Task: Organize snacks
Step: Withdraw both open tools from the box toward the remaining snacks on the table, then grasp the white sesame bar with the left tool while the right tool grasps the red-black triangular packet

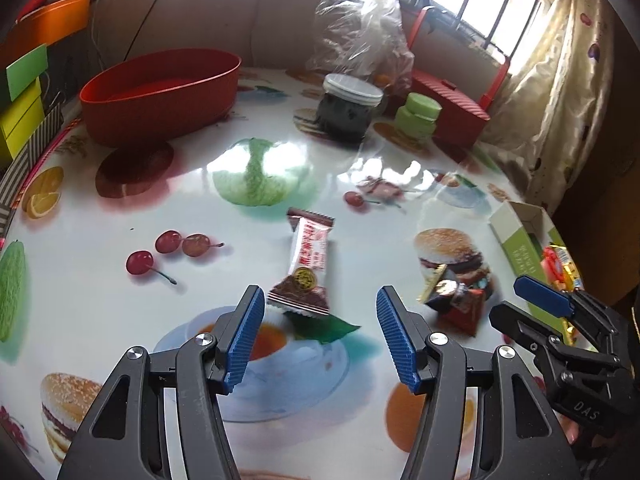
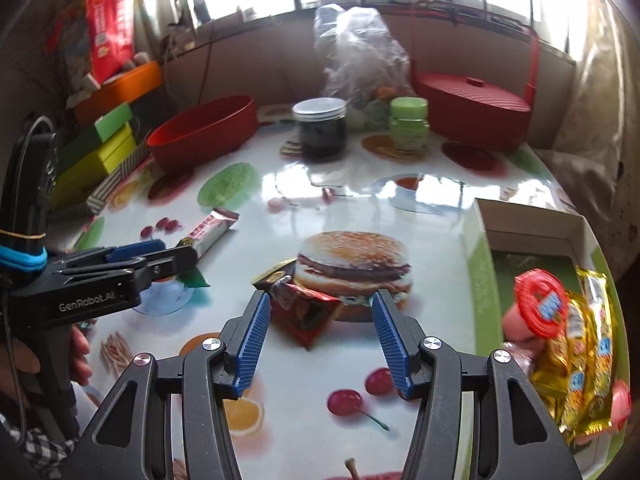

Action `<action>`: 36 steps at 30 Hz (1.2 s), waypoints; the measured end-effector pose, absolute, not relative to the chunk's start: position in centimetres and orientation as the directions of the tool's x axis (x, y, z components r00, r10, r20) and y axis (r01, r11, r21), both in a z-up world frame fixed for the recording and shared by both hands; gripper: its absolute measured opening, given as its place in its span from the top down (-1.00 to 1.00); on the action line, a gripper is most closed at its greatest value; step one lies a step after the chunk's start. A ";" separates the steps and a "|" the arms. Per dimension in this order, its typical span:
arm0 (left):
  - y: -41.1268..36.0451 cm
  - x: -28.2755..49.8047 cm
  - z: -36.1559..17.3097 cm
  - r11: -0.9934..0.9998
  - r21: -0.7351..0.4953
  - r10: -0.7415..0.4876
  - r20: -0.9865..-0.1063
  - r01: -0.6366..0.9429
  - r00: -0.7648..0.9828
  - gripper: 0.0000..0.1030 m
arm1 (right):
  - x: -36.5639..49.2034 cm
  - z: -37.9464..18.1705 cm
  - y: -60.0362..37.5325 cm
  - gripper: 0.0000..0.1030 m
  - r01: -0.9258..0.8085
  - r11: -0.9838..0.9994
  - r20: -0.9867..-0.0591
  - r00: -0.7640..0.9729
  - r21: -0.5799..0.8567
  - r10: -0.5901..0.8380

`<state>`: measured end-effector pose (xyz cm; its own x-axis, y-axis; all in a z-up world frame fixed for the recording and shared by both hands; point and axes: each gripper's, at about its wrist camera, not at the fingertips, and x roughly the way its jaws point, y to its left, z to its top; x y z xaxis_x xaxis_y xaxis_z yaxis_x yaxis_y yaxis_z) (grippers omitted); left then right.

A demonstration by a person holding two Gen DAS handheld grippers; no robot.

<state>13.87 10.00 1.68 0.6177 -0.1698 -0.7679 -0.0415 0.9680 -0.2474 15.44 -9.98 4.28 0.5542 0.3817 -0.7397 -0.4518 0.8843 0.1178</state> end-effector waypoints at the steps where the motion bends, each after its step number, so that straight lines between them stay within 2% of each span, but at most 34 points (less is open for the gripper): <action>1: 10.1 14.0 1.6 0.968 -0.248 -0.173 -0.768 -0.039 0.617 -0.15 | 15.6 4.0 -9.6 -0.03 -0.459 0.881 -0.746 0.548 0.111 0.379; 12: 10.3 16.2 0.9 0.975 -0.220 -0.168 -0.781 -0.013 0.602 -0.15 | 16.9 2.1 -6.7 -0.03 -0.535 0.843 -0.789 0.497 0.048 0.361; 26: 9.7 17.5 0.7 0.983 -0.186 -0.142 -0.784 -0.009 0.604 -0.15 | 17.9 1.1 -6.3 -0.03 -0.531 0.847 -0.808 0.486 0.028 0.332; 28: 9.8 17.5 0.8 0.981 -0.192 -0.146 -0.782 -0.011 0.606 -0.15 | 18.0 1.2 -6.3 0.03 -0.527 0.849 -0.807 0.488 0.030 0.331; 30: 9.8 17.5 0.8 0.982 -0.189 -0.141 -0.782 -0.015 0.607 0.02 | 18.0 1.2 -6.4 0.12 -0.522 0.852 -0.806 0.491 0.032 0.331; 34: 9.9 17.5 0.8 0.983 -0.181 -0.134 -0.780 -0.015 0.611 0.04 | 18.1 1.3 -6.6 0.29 -0.512 0.858 -0.804 0.495 0.036 0.329; 36: 9.9 17.4 0.7 0.983 -0.182 -0.136 -0.779 -0.013 0.612 0.43 | 18.1 1.3 -6.7 0.35 -0.506 0.862 -0.803 0.498 0.038 0.328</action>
